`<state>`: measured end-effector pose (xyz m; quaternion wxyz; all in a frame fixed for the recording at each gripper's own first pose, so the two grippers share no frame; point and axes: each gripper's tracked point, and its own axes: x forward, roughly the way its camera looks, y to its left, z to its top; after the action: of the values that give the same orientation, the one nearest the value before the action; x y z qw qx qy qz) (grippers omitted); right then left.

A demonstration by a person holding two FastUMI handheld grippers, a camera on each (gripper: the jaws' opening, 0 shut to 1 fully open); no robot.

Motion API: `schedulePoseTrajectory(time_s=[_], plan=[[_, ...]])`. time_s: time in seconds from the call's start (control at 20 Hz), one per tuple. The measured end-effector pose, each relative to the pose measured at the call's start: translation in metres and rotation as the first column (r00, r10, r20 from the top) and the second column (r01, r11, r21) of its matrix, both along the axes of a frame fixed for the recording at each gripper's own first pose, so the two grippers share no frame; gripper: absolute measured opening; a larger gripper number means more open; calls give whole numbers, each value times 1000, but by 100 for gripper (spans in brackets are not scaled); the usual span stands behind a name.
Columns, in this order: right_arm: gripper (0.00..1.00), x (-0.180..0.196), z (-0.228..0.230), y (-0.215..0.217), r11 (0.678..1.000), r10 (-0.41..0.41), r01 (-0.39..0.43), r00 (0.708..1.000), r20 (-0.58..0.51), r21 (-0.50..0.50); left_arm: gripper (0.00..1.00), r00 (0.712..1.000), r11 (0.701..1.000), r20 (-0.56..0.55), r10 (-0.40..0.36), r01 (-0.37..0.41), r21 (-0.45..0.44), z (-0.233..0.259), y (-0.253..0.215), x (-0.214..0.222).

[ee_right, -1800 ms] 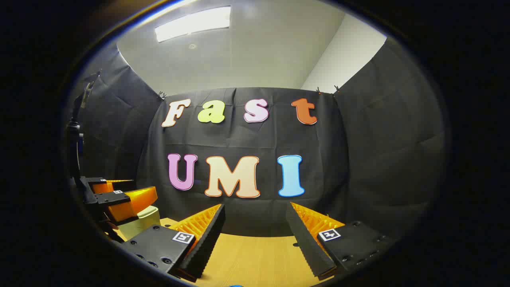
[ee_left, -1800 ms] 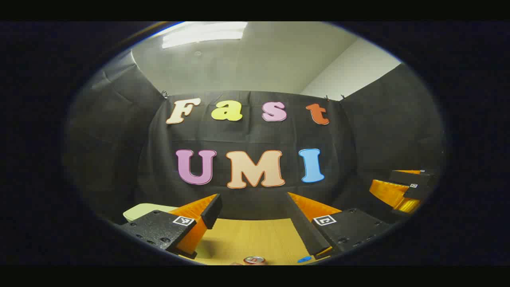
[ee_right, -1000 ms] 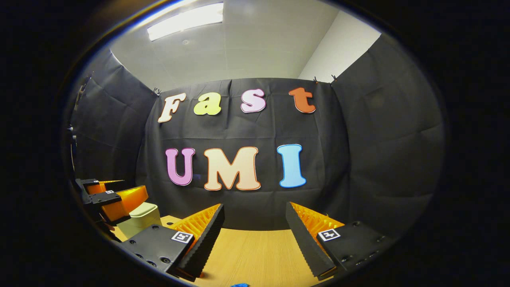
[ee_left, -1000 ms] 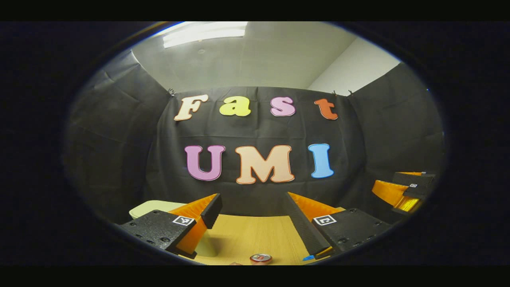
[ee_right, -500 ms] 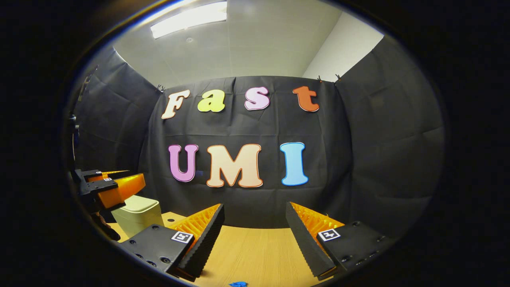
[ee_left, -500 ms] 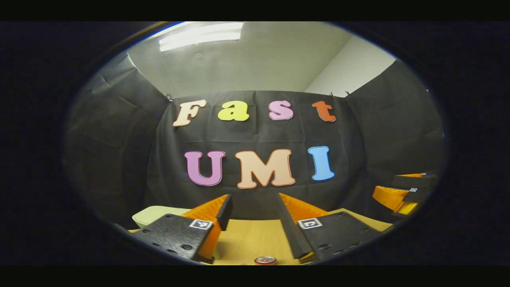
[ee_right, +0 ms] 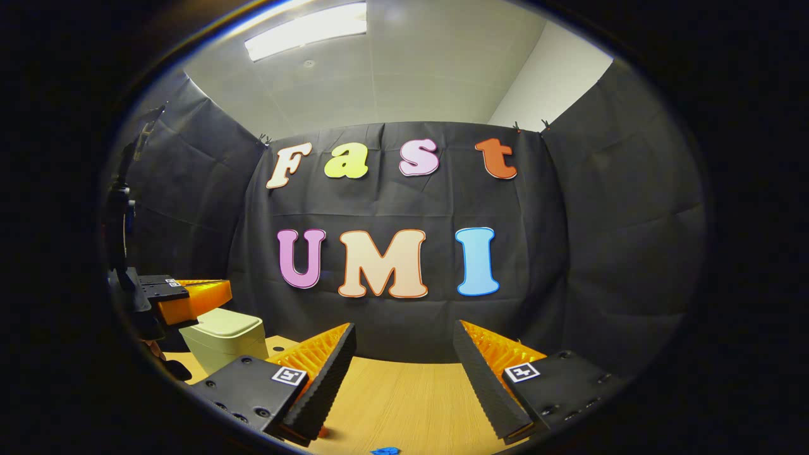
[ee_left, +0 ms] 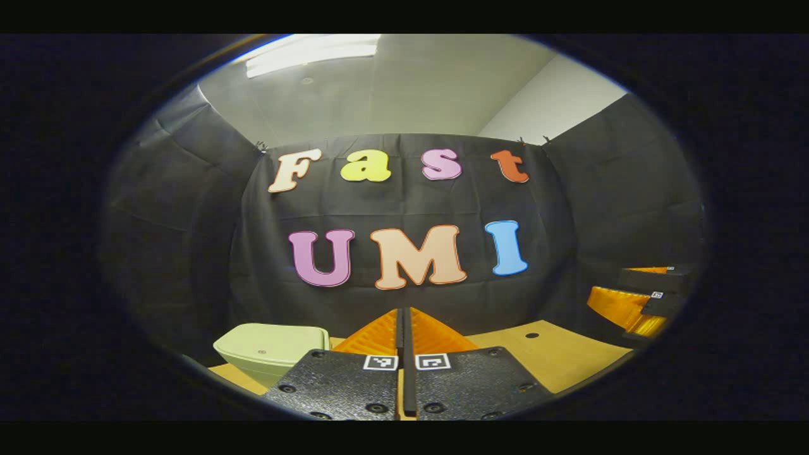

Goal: Press the lid of the desktop garbage bin to open it, pick up the crumpled paper on the desktop and throw it into the bin, then pick up the pop can on the desktop and drop it into the bin, and finally close the garbage bin lid.

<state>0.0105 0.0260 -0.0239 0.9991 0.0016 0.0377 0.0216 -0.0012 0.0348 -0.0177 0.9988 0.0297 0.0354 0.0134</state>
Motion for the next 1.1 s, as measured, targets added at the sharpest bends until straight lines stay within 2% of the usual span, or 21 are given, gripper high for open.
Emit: schedulePoseTrajectory(time_s=[0.25, 0.4, 0.55, 0.85, 1.1], plan=[[97, 8, -5, 15, 1000, 11, -11, 1000, -13, 4, 0, 994, 995, -42, 98, -97, 23, -18, 44, 2], [97, 17, -16, 38, 1000, 29, -29, 999, -37, -5, 0, 977, 981, -82, 195, -193, 39, -36, 95, 3], [98, 25, -23, 53, 999, 37, -38, 998, -49, -15, 0, 962, 968, -114, 249, -245, 50, -54, 130, 4], [98, 38, -40, 76, 999, 37, -39, 996, -84, -31, 0, 936, 951, -172, 308, -300, 72, -87, 175, 6], [97, 48, -58, 98, 998, 43, -49, 991, -131, -40, 0, 897, 937, -272, 348, -340, 77, -131, 205, -6]])
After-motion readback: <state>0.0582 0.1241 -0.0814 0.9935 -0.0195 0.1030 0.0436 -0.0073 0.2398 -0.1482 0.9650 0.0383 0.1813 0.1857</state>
